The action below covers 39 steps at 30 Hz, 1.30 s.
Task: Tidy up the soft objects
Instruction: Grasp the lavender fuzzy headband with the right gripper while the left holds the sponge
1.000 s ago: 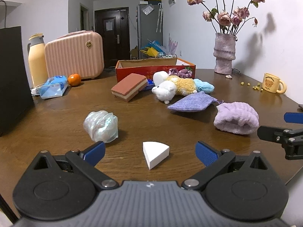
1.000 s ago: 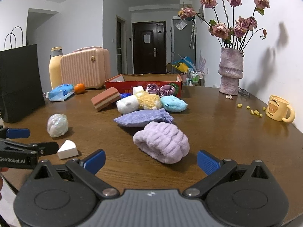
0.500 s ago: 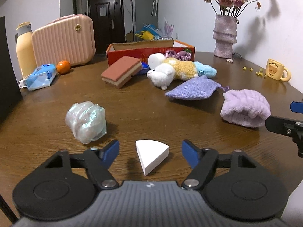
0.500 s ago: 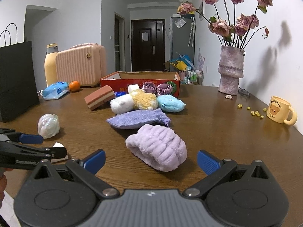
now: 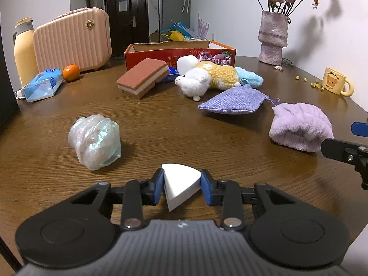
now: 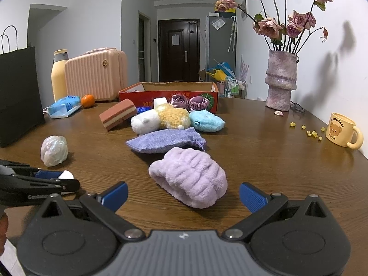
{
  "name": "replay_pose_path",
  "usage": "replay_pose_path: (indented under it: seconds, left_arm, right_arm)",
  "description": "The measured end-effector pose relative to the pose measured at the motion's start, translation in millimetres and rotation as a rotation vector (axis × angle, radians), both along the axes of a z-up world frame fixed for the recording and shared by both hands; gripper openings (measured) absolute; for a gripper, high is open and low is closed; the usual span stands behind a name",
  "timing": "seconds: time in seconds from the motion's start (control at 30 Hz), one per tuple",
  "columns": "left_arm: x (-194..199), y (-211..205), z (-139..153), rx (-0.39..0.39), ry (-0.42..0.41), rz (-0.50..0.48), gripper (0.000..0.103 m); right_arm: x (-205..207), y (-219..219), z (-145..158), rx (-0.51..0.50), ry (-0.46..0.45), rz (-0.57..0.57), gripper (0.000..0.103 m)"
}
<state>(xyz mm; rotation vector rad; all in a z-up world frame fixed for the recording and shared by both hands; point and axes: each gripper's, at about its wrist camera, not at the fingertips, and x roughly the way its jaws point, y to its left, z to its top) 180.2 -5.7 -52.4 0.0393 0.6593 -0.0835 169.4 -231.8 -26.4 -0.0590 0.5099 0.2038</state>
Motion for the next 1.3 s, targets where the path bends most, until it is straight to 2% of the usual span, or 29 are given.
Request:
replay_pose_path:
  seconds: [0.77, 1.3]
  left_arm:
    - [6.3, 7.0, 17.1, -0.014, -0.071, 0.033, 0.034]
    - [22.3, 12.6, 19.1, -0.024, -0.077, 0.053, 0.034]
  right_arm:
    - [47.4, 10.5, -10.3, -0.033, 0.045, 0.019, 0.103]
    - [88.5, 19.7, -22.8, -0.059, 0.137, 0.037, 0.103]
